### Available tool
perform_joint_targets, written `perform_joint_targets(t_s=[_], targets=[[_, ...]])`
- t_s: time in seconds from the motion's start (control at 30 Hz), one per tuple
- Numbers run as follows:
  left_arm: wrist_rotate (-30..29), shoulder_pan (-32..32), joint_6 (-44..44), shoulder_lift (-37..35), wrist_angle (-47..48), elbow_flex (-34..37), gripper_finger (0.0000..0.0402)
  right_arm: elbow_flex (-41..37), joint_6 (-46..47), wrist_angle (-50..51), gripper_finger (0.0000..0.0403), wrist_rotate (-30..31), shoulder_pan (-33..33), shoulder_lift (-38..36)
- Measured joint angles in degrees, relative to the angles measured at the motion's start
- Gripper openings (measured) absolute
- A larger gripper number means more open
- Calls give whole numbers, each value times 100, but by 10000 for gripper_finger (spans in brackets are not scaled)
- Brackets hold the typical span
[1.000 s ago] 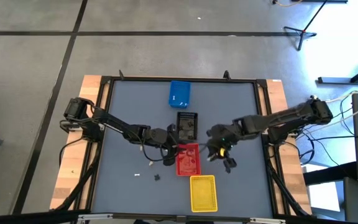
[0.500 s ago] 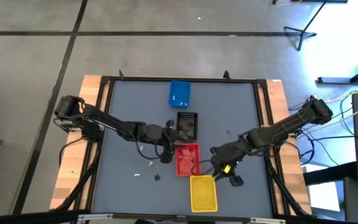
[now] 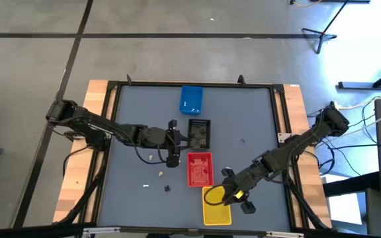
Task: Sort Halloween decoration
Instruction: Put the brown skull toy into the yellow bin
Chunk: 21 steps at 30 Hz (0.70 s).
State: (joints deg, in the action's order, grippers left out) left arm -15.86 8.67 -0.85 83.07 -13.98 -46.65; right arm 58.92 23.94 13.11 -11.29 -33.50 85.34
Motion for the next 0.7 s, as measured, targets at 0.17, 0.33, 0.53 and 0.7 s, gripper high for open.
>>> perform_joint_targets(t_s=[0.17, 0.33, 0.53, 0.7], targets=[[-9, -2, 1, -2, 293, 0, 108, -2, 48, -136, 60, -24, 0, 208], [-207, -4, -49, 0, 532, 4, 108, 0, 249, -154, 63, -20, 11, 203], [-214, -7, -47, 0, 593, 4, 108, 0, 348, -149, 117, -15, 11, 203], [-216, -7, -47, 0, 588, 4, 108, 0, 348, -141, 162, -10, 11, 203]])
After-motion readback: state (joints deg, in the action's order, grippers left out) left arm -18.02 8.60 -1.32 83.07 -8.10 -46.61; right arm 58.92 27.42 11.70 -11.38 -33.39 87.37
